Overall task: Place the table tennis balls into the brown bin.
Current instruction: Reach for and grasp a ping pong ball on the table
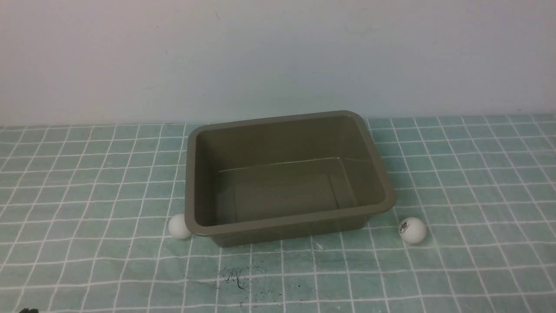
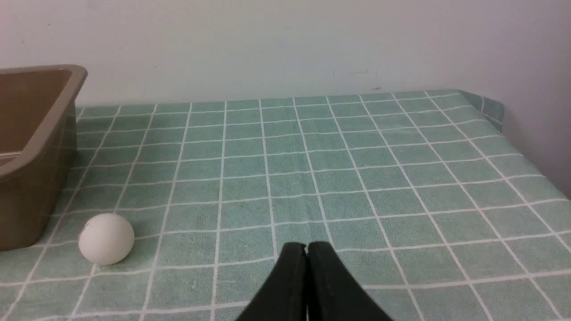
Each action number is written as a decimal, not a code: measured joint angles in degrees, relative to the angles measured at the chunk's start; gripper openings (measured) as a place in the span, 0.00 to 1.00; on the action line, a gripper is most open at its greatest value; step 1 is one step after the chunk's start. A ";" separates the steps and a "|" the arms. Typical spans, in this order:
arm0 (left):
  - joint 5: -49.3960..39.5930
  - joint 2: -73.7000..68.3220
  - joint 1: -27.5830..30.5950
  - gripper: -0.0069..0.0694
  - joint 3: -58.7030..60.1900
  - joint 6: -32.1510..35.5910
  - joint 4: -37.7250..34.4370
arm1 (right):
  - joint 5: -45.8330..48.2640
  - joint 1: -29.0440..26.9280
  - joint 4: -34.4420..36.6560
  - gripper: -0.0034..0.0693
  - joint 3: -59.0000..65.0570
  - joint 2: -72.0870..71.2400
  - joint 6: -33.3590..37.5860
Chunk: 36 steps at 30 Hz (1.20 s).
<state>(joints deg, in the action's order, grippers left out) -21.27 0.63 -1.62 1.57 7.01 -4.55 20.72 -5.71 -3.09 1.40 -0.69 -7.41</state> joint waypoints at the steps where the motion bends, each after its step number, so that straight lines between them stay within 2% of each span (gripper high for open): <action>1: 0.00 0.00 0.00 0.08 0.00 0.00 0.00 | 0.00 0.00 0.00 0.03 0.00 0.00 0.00; 22: 0.14 0.00 0.00 0.08 0.00 0.00 0.22 | 0.00 0.00 0.00 0.03 0.00 0.00 0.00; 27: 4.62 0.00 0.00 0.08 0.00 0.00 -0.92 | 0.00 0.00 0.00 0.03 0.00 0.00 0.00; 31: 10.97 0.00 0.00 0.08 0.00 -1.76 -7.59 | 0.00 0.00 0.00 0.03 0.00 0.00 0.00; 36: 18.30 0.00 0.00 0.08 0.00 -5.91 -21.23 | 0.00 0.00 0.00 0.03 0.00 0.00 0.00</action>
<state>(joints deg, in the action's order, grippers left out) -2.97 0.63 -1.62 1.57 1.11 -25.78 20.72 -5.71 -3.09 1.40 -0.69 -7.41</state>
